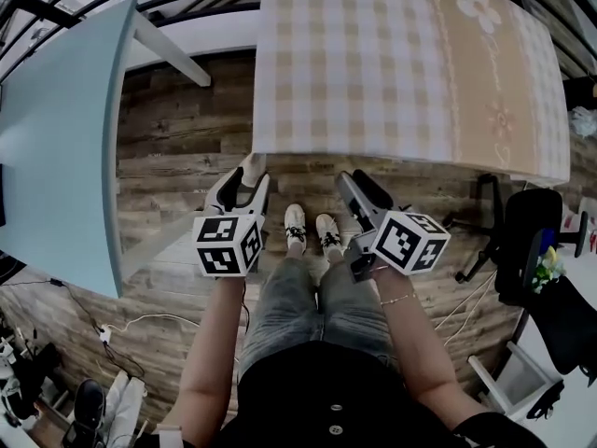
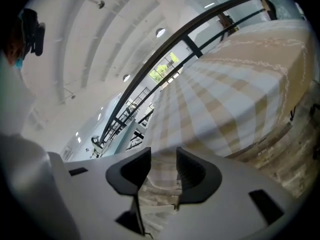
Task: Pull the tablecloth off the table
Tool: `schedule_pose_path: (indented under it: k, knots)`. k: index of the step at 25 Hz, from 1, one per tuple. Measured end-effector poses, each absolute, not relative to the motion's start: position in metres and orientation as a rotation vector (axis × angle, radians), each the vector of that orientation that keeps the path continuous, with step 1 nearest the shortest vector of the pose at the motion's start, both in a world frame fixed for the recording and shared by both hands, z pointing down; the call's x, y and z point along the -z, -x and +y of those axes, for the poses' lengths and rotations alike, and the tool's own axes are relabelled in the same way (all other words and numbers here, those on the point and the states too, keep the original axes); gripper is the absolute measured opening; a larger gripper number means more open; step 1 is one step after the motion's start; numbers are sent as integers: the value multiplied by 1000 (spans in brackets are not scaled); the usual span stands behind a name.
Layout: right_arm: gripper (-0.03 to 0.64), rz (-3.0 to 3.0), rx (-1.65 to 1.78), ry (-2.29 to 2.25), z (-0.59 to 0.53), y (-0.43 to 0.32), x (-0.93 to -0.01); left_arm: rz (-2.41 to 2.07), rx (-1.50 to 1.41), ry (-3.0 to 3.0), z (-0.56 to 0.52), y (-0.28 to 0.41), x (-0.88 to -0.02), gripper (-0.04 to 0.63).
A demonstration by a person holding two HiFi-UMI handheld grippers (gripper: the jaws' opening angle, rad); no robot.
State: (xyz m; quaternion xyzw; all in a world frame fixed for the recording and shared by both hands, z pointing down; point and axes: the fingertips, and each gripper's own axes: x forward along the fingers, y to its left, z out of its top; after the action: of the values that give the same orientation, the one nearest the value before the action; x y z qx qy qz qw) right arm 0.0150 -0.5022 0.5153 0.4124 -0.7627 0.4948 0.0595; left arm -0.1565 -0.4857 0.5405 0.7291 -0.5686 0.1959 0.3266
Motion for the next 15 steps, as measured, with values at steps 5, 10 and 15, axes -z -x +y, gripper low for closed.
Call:
schedule_pose_path:
  k: [5,10,15]
  knots:
    - [212,-2231,-1688,-1406,-502,-28,-534,-1459,-609,-1954,-482,160,-563,201]
    - [231,-2129,-1829,-1551,-515,-37,-549,-1408,-690,-1993,-492,162,-578,202]
    - [232,-2063,-1959,-1652,-526,-40,-562,-1364,-688,-2032,-504,158,-588,196]
